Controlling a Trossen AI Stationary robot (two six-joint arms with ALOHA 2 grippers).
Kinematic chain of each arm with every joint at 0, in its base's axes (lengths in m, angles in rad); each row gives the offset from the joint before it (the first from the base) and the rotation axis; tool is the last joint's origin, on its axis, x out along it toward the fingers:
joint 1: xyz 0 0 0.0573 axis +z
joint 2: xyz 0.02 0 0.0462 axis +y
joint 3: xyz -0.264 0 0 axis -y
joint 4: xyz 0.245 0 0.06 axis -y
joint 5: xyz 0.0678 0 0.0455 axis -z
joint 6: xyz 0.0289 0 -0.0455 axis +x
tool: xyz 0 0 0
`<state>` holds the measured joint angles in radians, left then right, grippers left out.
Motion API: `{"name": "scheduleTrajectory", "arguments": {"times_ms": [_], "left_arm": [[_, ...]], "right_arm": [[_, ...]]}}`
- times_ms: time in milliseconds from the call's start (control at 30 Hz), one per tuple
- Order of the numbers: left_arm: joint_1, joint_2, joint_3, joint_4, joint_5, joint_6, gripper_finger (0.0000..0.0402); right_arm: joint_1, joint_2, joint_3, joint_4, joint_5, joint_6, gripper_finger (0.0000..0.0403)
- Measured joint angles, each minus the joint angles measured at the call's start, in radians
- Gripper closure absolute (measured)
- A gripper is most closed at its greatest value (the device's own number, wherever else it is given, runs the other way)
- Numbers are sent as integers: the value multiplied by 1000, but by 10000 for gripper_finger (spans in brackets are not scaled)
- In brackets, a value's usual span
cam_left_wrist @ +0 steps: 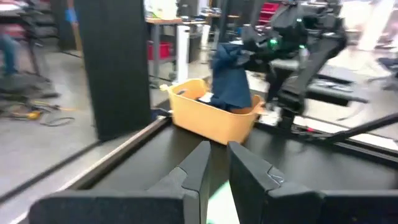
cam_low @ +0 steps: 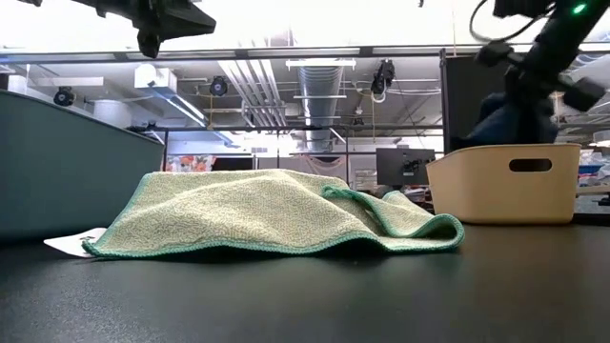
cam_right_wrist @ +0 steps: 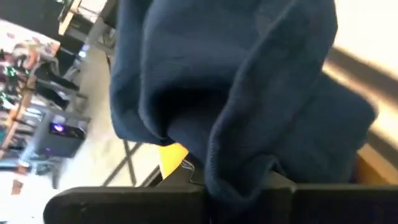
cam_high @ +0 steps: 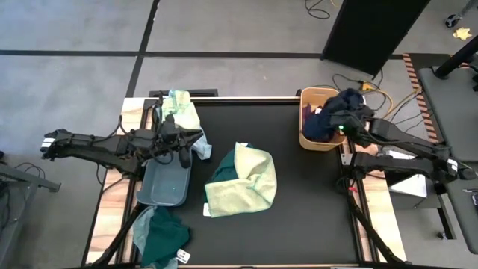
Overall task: Sort towels by color in basket
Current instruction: Put the dark blue towel into the orange bin
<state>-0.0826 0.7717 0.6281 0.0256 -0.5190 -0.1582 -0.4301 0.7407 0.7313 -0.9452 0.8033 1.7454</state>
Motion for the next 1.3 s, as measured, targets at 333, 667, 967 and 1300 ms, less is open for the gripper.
{"name": "scheduleTrajectory", "arguments": {"times_ms": [333,667,967,1300], "left_arm": [[0,30,0,63,-21,12,363],[-1,28,0,65,-14,-45,363],[-2,22,0,65,-8,-110,363],[-3,32,0,56,94,-127,363]], "right_arm": [[-104,257,-36,295,-129,242,391],[-215,363,-38,291,-275,384,390],[-318,440,-39,316,-341,318,385],[-402,503,-40,408,-367,206,256]]}}
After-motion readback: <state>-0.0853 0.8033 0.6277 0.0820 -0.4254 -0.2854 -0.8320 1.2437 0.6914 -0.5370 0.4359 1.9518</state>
